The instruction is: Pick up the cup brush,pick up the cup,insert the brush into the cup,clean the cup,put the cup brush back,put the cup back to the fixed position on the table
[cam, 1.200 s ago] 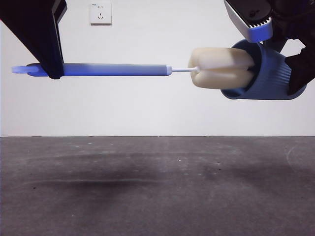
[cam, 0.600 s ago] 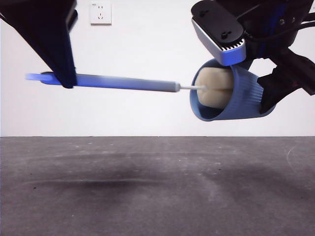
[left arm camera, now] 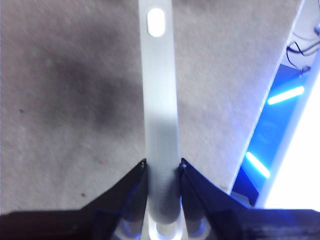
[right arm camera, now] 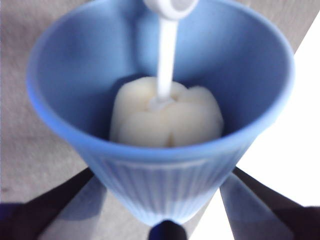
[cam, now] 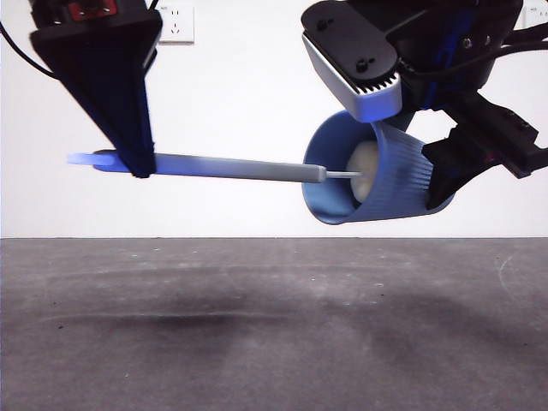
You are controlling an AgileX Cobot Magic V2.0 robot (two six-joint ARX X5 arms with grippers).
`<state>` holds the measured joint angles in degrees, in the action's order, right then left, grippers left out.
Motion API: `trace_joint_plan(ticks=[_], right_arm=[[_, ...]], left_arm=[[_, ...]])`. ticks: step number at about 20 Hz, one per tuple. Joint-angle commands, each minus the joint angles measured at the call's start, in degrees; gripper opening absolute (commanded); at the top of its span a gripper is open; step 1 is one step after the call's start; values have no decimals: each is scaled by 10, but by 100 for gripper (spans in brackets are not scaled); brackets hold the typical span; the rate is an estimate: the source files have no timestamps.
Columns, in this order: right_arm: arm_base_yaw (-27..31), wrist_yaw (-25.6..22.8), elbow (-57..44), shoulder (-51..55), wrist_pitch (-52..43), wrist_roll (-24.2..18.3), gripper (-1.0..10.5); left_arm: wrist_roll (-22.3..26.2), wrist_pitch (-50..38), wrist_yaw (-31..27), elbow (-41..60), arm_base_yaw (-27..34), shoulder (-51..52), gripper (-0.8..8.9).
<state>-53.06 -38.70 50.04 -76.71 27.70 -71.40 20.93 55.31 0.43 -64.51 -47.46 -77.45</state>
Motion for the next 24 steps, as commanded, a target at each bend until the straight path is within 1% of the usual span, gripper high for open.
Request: trace_joint_plan(ticks=[1, 4, 10, 14, 19, 24], right_arm=[[-6, 8, 0, -3, -10, 24, -17], [-6, 6, 0, -3, 8, 26, -17], [-2, -3, 0, -3, 14, 31, -17], [-2, -3, 0, -3, 14, 30, -17], [-2, -2, 0, -3, 11, 30, -17], [-2, 1, 0, -3, 10, 30, -17]], left_arm=[[11, 10, 0, 2, -6, -2, -9], [12, 39, -21, 2, -3, 0, -8], [11, 103, -36, 2, 29, 27, -8], [14, 138, -34, 2, 58, 61, -8], [23, 186, -26, 2, 59, 82, -9], [31, 168, 2, 3, 58, 82, -9]])
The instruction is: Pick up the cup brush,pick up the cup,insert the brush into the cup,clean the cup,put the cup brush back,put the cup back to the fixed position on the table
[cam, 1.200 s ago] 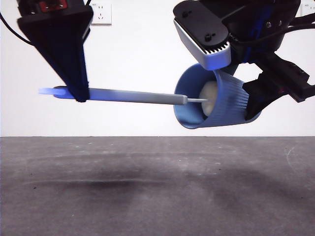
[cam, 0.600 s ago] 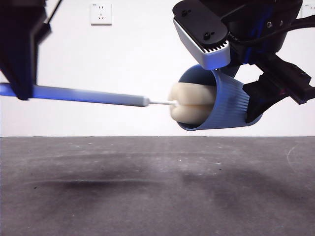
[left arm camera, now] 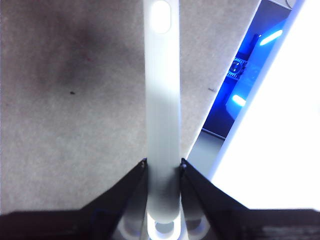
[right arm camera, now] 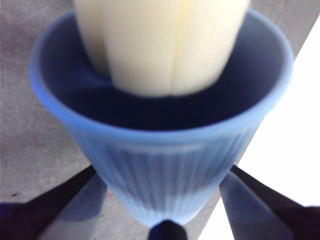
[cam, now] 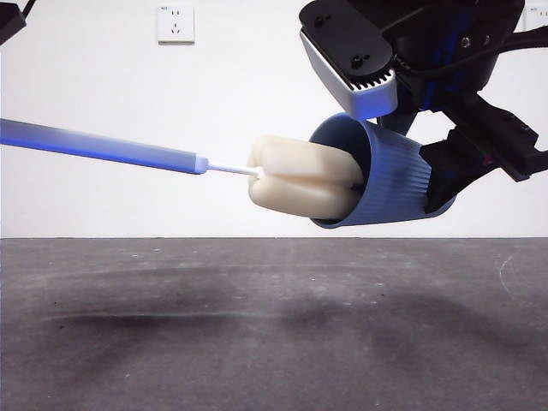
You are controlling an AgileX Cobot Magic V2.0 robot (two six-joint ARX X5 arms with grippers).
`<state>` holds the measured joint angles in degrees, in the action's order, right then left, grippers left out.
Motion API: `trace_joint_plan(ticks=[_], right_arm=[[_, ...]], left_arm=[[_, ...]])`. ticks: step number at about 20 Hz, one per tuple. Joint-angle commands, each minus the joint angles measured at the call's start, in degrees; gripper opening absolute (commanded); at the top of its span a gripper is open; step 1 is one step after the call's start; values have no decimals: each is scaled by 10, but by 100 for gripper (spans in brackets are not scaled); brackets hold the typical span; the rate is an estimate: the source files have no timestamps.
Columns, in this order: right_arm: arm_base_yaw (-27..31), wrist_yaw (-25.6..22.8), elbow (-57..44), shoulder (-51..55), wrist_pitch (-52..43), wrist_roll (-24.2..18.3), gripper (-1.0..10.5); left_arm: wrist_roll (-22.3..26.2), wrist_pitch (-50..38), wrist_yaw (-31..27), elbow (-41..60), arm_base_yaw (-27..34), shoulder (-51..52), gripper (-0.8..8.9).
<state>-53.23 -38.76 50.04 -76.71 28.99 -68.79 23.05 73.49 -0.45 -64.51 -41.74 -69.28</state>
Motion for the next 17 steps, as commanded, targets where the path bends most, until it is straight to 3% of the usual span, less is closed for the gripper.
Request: trace_joint_plan(ticks=[1, 9, 17], right_arm=[[0, 8, 0, -3, -2, 4, -17], [0, 14, 0, -3, -7, 4, -17], [-1, 17, 0, -3, -7, 4, -17]], left_arm=[[12, -23, 14, 3, 1, 0, -9], [17, -49, 25, 3, -13, -24, -9], [21, -131, 48, 3, -30, -34, -9]])
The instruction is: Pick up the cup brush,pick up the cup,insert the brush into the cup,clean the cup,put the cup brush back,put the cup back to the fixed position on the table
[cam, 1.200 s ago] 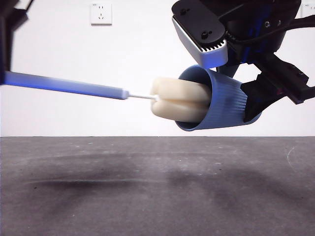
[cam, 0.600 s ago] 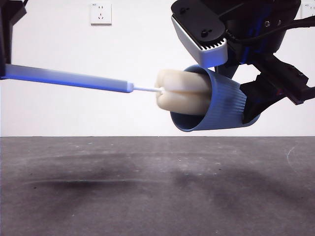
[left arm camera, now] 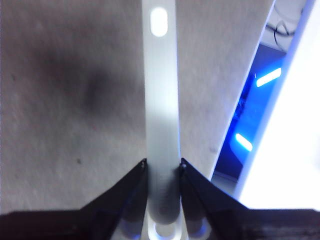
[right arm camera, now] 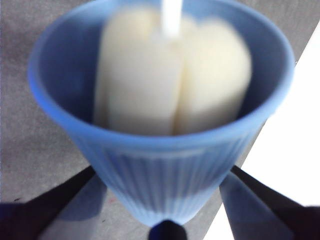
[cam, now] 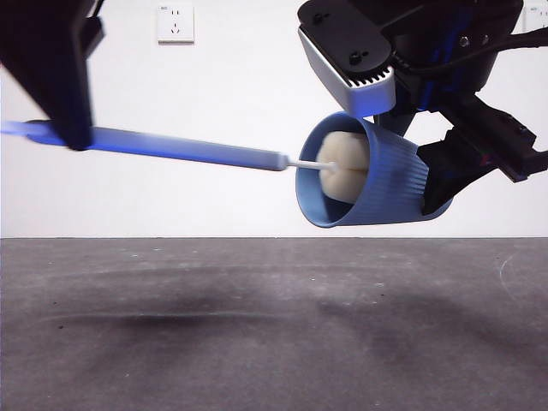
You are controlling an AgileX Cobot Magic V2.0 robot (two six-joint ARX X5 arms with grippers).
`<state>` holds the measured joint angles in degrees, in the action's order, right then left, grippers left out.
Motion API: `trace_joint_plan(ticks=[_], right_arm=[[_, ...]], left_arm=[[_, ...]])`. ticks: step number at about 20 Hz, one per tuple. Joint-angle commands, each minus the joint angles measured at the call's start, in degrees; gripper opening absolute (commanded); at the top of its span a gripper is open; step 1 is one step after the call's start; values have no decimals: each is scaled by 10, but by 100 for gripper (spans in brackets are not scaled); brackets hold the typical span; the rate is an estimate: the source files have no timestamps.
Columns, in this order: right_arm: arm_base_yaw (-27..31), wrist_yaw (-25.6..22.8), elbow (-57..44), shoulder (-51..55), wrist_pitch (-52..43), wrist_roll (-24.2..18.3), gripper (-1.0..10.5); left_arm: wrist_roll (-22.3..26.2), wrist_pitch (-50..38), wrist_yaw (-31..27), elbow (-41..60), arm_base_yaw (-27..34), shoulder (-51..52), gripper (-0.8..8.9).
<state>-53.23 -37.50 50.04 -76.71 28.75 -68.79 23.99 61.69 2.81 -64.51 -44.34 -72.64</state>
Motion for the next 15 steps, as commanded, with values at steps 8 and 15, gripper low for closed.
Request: trace_joint_plan(ticks=[8, 15], right_arm=[[-11, 26, 0, -3, -5, 4, -17], [-15, 27, 0, -3, -5, 15, -17]], left_arm=[[12, -27, 17, 3, -4, -36, -9], [9, -68, 18, 3, -11, -51, -9]])
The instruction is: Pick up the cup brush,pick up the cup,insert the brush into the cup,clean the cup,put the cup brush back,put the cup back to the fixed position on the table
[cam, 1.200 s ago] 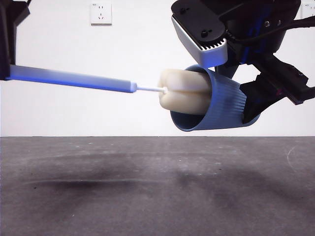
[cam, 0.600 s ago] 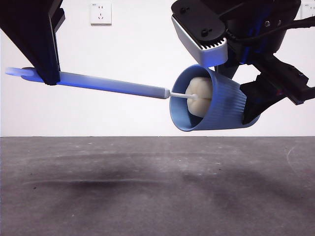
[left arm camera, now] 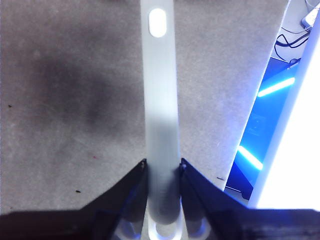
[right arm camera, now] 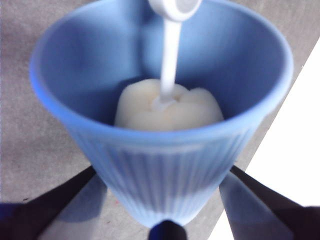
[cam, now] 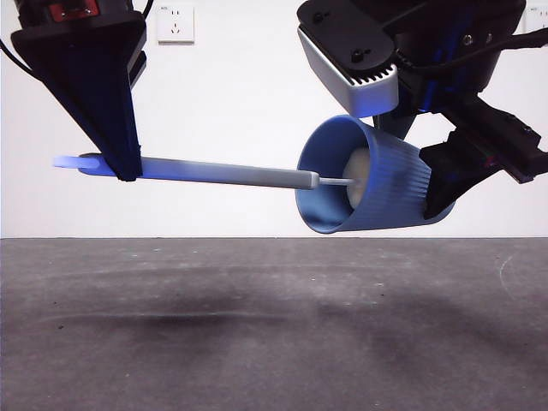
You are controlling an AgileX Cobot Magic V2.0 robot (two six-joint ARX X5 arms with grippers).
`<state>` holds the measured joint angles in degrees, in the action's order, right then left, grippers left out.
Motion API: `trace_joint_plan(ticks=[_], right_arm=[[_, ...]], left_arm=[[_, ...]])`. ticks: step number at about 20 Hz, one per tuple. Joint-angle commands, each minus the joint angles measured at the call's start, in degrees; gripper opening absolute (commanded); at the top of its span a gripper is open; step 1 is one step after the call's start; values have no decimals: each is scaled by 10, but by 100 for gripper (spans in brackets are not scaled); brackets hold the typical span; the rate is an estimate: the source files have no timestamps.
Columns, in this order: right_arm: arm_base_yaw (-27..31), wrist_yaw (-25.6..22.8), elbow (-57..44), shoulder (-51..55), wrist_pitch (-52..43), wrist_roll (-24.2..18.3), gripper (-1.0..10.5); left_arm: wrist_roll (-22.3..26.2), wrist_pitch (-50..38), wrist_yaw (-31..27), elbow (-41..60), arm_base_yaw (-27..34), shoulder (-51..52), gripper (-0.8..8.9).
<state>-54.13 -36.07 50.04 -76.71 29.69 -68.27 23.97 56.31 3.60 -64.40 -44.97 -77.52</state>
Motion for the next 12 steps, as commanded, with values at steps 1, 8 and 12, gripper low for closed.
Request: trace_joint_plan(ticks=[1, 8, 12], right_arm=[[-6, 12, 0, -3, -14, 12, -17], [-6, 10, 0, -3, -13, 42, -17], [-6, 10, 0, -2, -13, 65, -17]], left_arm=[[8, -9, 9, 2, -5, -2, -9], [-2, 47, -12, 2, 5, 2, -8], [-19, 65, -20, 2, 40, 46, -8]])
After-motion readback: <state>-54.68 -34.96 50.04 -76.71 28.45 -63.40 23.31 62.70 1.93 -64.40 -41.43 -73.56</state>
